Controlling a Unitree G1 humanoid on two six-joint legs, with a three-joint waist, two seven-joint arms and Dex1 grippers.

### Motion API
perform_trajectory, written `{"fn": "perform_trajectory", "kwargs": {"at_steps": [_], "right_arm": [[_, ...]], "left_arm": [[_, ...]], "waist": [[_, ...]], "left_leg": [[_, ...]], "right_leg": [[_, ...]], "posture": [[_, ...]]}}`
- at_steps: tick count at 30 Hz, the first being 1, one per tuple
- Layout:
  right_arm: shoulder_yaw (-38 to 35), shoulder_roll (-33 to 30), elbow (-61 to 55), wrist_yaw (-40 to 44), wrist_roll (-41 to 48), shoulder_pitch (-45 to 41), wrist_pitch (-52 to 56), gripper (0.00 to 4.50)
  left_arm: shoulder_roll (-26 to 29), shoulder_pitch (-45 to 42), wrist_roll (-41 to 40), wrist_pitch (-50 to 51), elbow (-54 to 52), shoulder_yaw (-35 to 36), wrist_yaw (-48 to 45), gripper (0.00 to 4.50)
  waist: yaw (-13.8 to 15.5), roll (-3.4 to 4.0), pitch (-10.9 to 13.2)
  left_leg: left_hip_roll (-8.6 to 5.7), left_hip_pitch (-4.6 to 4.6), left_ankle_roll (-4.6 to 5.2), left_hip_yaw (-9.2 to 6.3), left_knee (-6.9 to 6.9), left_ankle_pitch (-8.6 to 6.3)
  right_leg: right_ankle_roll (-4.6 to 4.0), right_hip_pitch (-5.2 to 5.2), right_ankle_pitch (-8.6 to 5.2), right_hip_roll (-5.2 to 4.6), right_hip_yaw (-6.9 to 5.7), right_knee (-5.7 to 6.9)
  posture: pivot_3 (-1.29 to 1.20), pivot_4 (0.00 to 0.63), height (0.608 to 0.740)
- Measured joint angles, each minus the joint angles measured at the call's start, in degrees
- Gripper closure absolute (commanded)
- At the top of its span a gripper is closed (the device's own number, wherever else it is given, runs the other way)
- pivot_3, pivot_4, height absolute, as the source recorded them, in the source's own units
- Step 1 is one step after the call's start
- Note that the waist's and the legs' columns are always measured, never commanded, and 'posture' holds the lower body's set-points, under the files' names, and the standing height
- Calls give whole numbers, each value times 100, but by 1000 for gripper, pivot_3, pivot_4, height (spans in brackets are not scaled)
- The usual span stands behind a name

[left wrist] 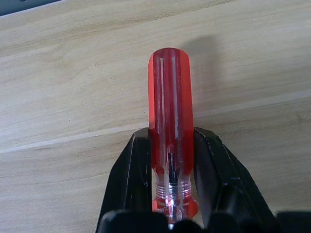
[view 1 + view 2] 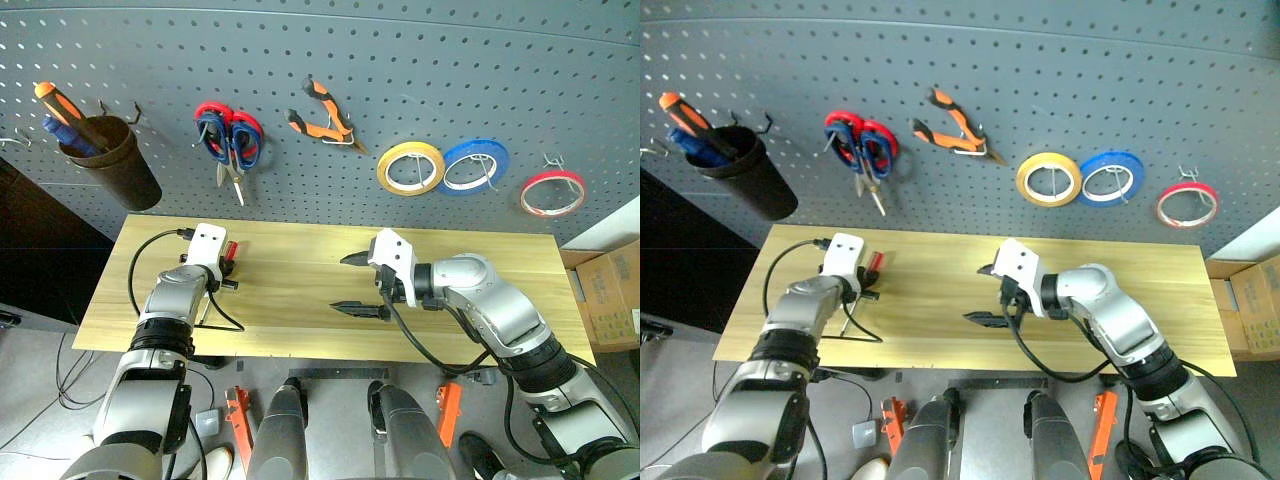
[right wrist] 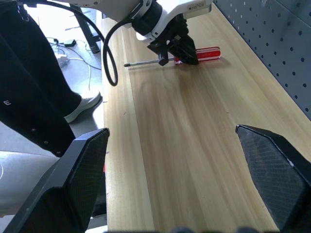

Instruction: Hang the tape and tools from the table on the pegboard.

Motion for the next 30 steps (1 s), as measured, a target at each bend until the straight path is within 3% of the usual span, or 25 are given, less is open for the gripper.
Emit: {"fn": "perform_trajectory", "kwargs": {"at_steps": [10, 14, 17, 26, 30], "right_arm": [[-525, 43, -407, -277, 254, 49, 376, 0], [-1012, 493, -650, -675, 646, -29, 611, 0], [-1334, 720, -820, -889, 1001, -76, 781, 0], [-1825, 1292, -1231, -1508, 1916, -103, 1201, 0], [-1883, 1543, -1300, -1713, 2307, -339, 1280, 0]], "left_arm": [[351, 741, -59, 470, -1458, 60, -195, 3673], [507, 931, -112, 492, -2476, 191, -238, 3673], [525, 1091, -112, 494, -3106, 304, -128, 3673], [139, 1723, -213, 645, -4928, 1065, 586, 3673], [-12, 1616, -226, 337, -5156, 1126, 810, 3673]], "waist": [[17, -19, -21], [32, -35, -44], [61, -60, -176], [152, -80, -477], [184, -84, -693]], "left_leg": [[1, -18, -11, -5, 0, -1], [-3, -37, -25, -10, 1, 6], [-3, -85, -46, -15, 1, 16], [-2, -85, -50, -20, 7, 18], [-3, -70, -47, -18, 8, 24]], "right_leg": [[0, -19, 1, -3, -7, 3], [-18, -32, 19, -10, -13, 2], [-19, -81, 26, -11, -21, 3], [-20, -78, 32, -6, -29, 7], [-20, -60, 41, -2, -29, 2]], "posture": [[94, 227, 740], [115, 188, 740], [129, 155, 740], [184, 82, 740], [194, 50, 740]]}}
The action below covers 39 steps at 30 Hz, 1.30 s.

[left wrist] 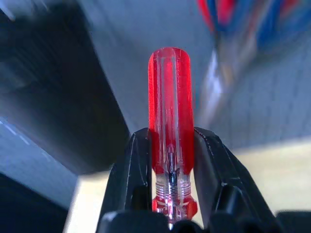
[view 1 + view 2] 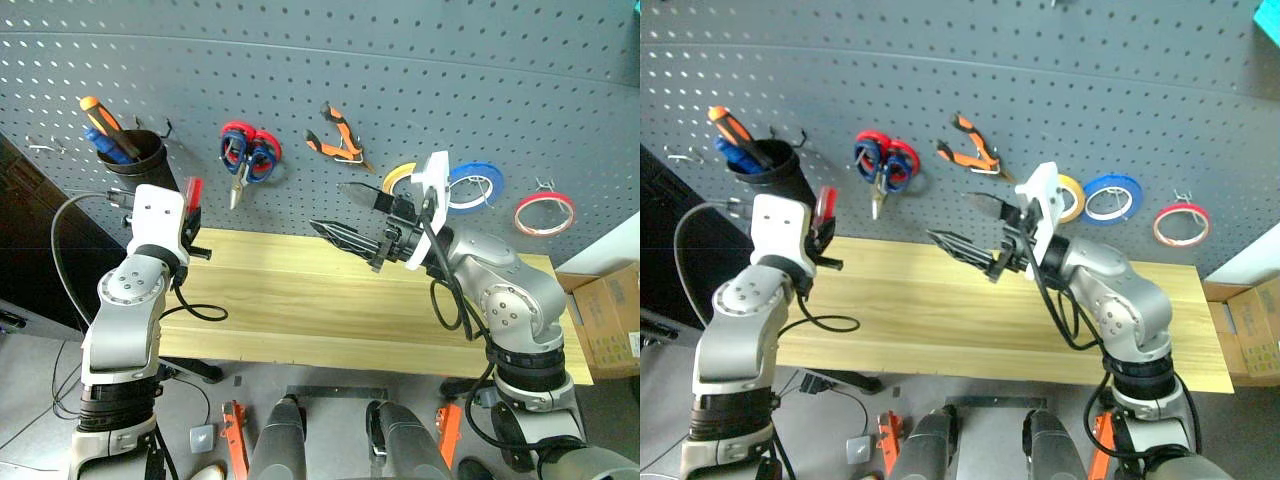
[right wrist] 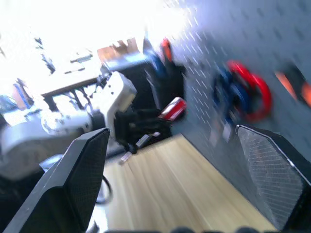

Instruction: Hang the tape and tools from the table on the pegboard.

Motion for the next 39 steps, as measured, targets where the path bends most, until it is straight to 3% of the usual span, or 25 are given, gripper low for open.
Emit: {"fn": "perform_trajectory", "kwargs": {"at_steps": [8, 16, 27, 34, 39], "right_arm": [[46, 215, 112, -146, 171, -235, -100, 0], [197, 487, 986, -242, -376, -630, -902, 0], [200, 830, 1870, -311, -902, -1184, -1677, 0], [195, 860, 1897, -386, -954, -1186, -1746, 0], [194, 829, 1880, -443, -959, -1162, -1746, 0]], "left_arm": [[-16, -483, 240, -446, 67, -38, 354, 3673], [154, -2401, 324, -1501, 2033, -165, 328, 3673], [242, -4678, 295, -3166, 5347, -163, 315, 3673], [366, -4917, 181, -3718, 6709, -23, 345, 3673], [470, -4681, 44, -3882, 6824, 155, 490, 3673]], "waist": [[14, -24, -266], [123, -23, -503], [128, -26, -511], [94, -25, -512], [44, -26, -514]], "left_leg": [[5, 92, 8, 13, -1, 4], [7, 116, 20, 30, -1, 14], [7, 115, 21, 40, -2, 16], [8, 115, 22, 41, 0, 16], [8, 115, 22, 42, 2, 16]], "right_leg": [[5, 96, 3, 8, 6, -15], [14, 105, 25, 14, 18, -12], [-11, 102, 45, 19, 32, -9], [-11, 99, 45, 20, 33, -1], [-12, 100, 47, 19, 37, 2]], "posture": [[201, 12, 740], [184, 0, 740], [148, 0, 740], [121, 0, 740], [124, 0, 740]]}}
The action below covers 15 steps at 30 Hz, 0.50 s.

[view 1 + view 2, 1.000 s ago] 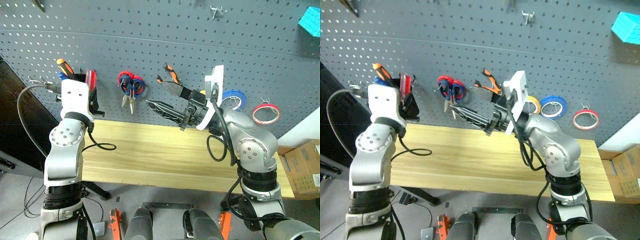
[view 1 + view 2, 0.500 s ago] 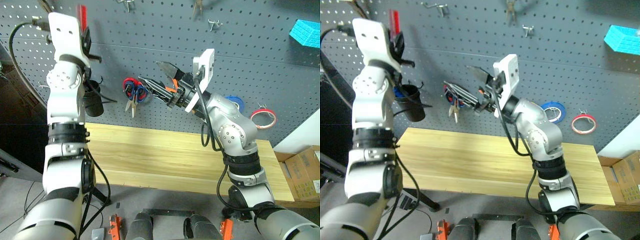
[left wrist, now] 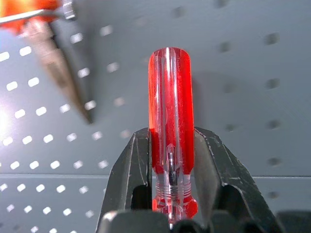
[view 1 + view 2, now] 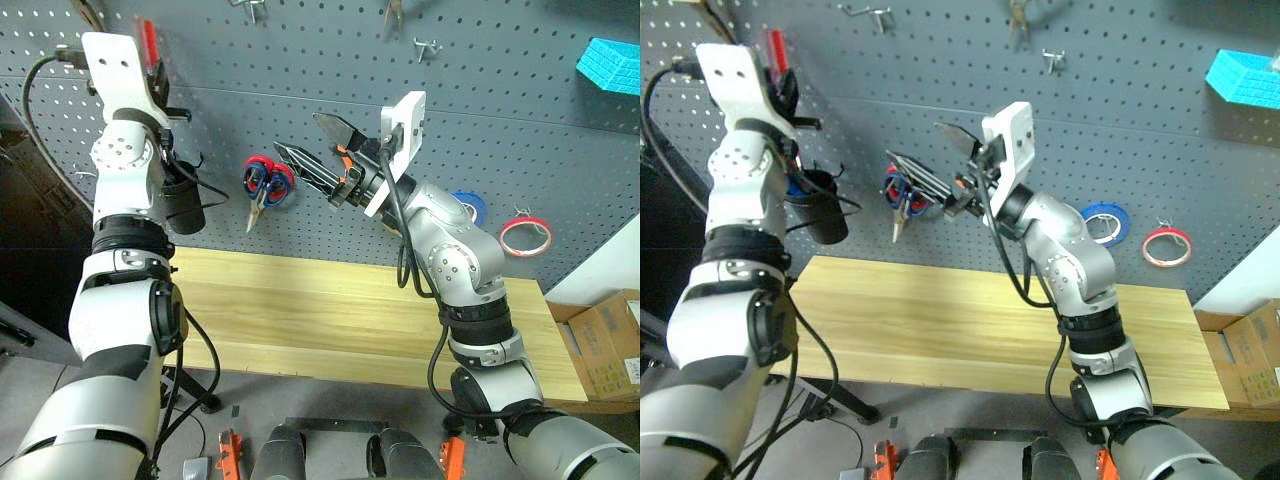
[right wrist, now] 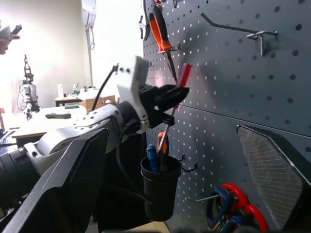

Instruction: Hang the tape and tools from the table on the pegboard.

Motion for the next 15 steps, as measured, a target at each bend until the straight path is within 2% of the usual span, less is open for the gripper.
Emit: {"fn": "perform_trajectory", "kwargs": {"at_steps": [6, 15], "right_arm": [[-8, -36, -29, -45, 5, 143, 0, 0], [233, 17, -15, 15, -130, 477, -22, 0]], "left_arm": [[46, 703, -143, -17, -11, 146, 111, 3673], [12, 1072, -337, -174, -26, 156, 87, 3673]], "waist": [[-44, -2, -35], [-69, -21, -115]], "left_leg": [[0, 1, 1, -1, 3, 1], [0, 6, 1, 2, 4, 1]], "right_leg": [[0, -1, 0, 0, 0, 10], [0, 2, 1, 1, 2, 11]], "posture": [[131, 0, 740], [126, 0, 740]]}}
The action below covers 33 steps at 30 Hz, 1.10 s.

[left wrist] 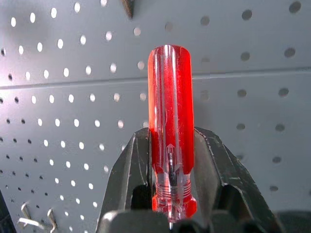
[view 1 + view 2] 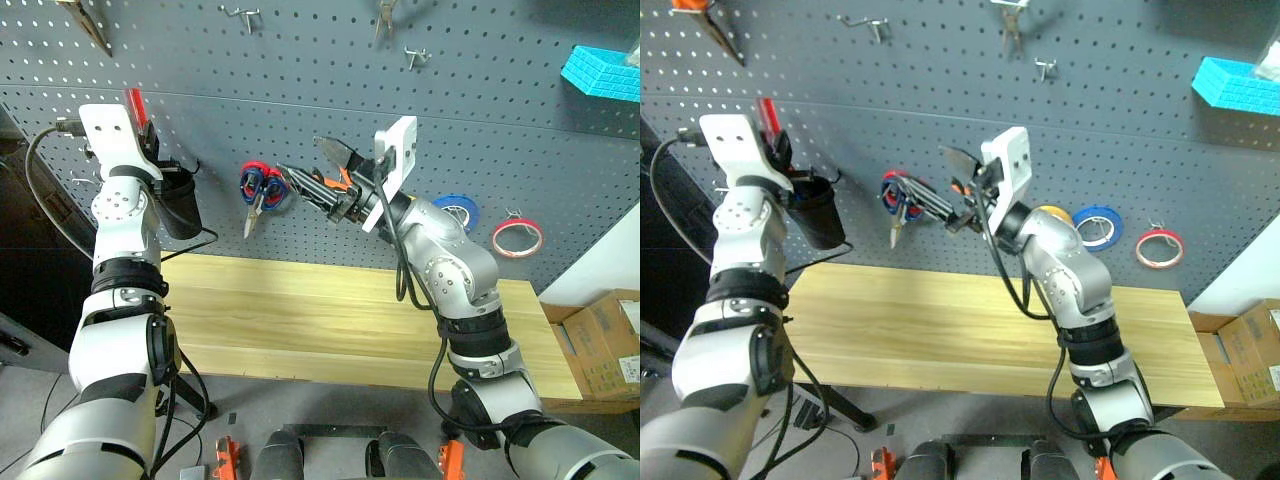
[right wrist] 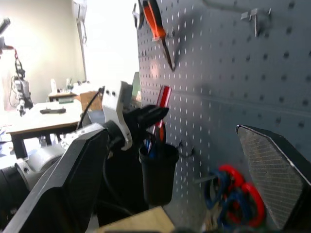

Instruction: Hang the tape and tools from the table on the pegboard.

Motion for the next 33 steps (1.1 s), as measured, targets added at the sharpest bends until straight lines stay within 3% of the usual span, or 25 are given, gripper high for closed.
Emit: {"fn": "perform_trajectory", "kwargs": {"at_steps": [13, 24, 33], "right_arm": [[79, -134, 46, 97, -117, 239, -28, 0], [88, -129, 39, 105, -104, 239, -6, 0], [145, -147, 26, 139, -103, 239, 8, 0]], "left_arm": [[11, 110, -39, 2, 0, 2, 59, 3673], [9, 269, -56, 1, -284, 48, 132, 51], [-42, 419, -134, 195, -770, 76, 141, 51]], "waist": [[0, -17, -15], [9, -22, -29], [8, -25, -38]], "left_leg": [[1, 4, 1, 1, 1, 1], [1, 5, 2, 1, 3, 2], [1, 20, 3, 2, 3, 3]], "right_leg": [[0, 1, 1, 1, 1, 4], [0, 2, 1, 1, 2, 8], [0, 6, 0, 1, 3, 22]], "posture": [[128, 5, 740], [136, 4, 740], [137, 4, 740]]}}
